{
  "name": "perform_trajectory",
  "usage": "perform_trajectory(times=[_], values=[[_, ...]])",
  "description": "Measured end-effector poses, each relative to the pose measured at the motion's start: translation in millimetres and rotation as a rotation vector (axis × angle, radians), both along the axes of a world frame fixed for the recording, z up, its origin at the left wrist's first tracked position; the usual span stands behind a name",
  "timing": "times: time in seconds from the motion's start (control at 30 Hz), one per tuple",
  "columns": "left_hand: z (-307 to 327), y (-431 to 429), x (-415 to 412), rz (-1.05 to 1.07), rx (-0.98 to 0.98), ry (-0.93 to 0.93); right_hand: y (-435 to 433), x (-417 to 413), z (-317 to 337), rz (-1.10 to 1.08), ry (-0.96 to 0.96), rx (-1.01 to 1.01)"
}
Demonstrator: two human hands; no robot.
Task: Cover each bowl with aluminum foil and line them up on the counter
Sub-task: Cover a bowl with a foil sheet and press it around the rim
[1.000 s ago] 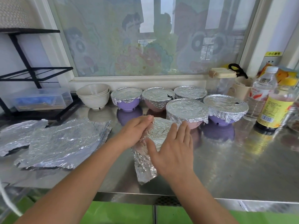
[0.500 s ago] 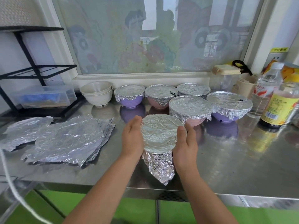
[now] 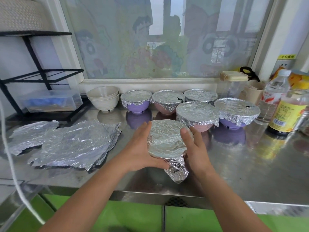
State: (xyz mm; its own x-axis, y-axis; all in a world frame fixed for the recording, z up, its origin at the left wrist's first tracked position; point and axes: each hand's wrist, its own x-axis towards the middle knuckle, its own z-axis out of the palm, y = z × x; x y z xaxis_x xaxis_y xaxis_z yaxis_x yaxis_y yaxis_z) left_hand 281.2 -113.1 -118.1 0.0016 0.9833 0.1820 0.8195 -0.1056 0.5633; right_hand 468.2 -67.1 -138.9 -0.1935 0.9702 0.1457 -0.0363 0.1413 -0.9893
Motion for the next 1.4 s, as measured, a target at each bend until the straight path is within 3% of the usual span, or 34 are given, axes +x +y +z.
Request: perform_trajectory(times=[0.13,0.3,0.57,0.73,0.87,0.97,1.17,1.4], values=[[0.4,-0.7,-0.3,0.006,0.035,-0.021,0.7,22.2,1.5,0.361,-0.091,0.125],[-0.9,3.0,-0.2,-0.067,0.145,-0.114,13.9,26.0,-9.4,0.393,-0.158,0.162],[6.7,0.7,-10.7,-0.134,-0.017,-0.195,13.4,29.3,-4.7,0.422,-0.235,0.136],[30.4,6.9,-27.6,-0.090,-0.164,0.044,16.7,46.0,13.4,0.448,-0.208,0.063],[40.6,20.0,-13.8,-0.193,-0.281,0.125,21.3,36.3,18.1,0.412,-0.432,0.113],[29.4,26.3,-15.9,-0.193,-0.280,0.046,22.0,27.5,14.9,0.370,-0.506,0.179],[16.0,20.4,-20.8,-0.189,-0.153,-0.121,23.6,27.6,1.7,0.341,-0.292,0.120],[-15.6,5.5,-13.9,-0.145,-0.086,-0.684,31.4,31.6,-12.9,0.358,-0.233,0.151]])
